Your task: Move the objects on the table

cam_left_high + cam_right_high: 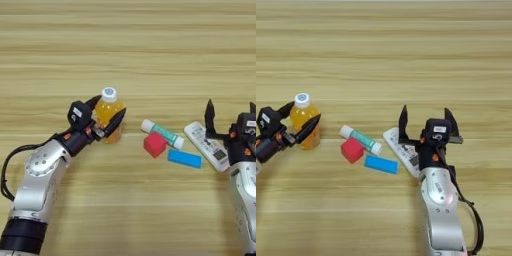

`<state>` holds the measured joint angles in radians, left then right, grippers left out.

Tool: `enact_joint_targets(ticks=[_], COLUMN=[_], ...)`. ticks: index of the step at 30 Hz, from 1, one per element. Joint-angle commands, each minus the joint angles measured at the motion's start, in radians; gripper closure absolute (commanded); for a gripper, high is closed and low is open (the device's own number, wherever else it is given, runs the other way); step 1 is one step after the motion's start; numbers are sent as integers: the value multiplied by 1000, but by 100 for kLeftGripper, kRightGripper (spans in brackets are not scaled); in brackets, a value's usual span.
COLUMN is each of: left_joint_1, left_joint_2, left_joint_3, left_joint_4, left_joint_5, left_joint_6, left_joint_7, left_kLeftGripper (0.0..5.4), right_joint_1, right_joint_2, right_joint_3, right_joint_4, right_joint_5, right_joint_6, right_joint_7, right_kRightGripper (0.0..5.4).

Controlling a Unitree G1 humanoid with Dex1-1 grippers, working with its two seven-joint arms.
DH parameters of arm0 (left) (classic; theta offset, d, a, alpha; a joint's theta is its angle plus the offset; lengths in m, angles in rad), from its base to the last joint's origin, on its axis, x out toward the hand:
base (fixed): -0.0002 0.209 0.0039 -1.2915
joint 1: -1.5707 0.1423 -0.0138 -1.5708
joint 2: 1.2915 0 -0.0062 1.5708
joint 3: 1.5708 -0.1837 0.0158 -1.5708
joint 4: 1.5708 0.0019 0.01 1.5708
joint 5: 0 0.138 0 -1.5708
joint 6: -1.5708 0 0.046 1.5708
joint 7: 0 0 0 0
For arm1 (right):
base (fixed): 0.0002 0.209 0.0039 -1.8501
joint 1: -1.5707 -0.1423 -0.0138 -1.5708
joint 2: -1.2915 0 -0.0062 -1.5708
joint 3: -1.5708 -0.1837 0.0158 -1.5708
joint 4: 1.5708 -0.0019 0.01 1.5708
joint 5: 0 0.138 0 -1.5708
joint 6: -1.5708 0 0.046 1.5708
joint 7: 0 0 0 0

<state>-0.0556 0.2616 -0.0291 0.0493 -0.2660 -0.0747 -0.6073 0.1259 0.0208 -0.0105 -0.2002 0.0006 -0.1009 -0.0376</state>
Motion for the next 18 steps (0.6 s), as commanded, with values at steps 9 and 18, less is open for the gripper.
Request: enact_joint_targets(ticks=[9,18], left_joint_1=[10,11], left_joint_2=[10,3], left_joint_3=[1,3], left_joint_4=[8,2], left_joint_5=[13,7], left_joint_6=[5,1], left_joint_7=[1,3], left_kLeftGripper=[35,2], right_joint_1=[-3,-2], right_joint_2=[0,-1], right_joint_3=[3,3], right_joint_4=[-18,-18], right_joint_5=[-2,-2], right_joint_6=[14,14], right_joint_7=[0,1], right_kRightGripper=[0,0])
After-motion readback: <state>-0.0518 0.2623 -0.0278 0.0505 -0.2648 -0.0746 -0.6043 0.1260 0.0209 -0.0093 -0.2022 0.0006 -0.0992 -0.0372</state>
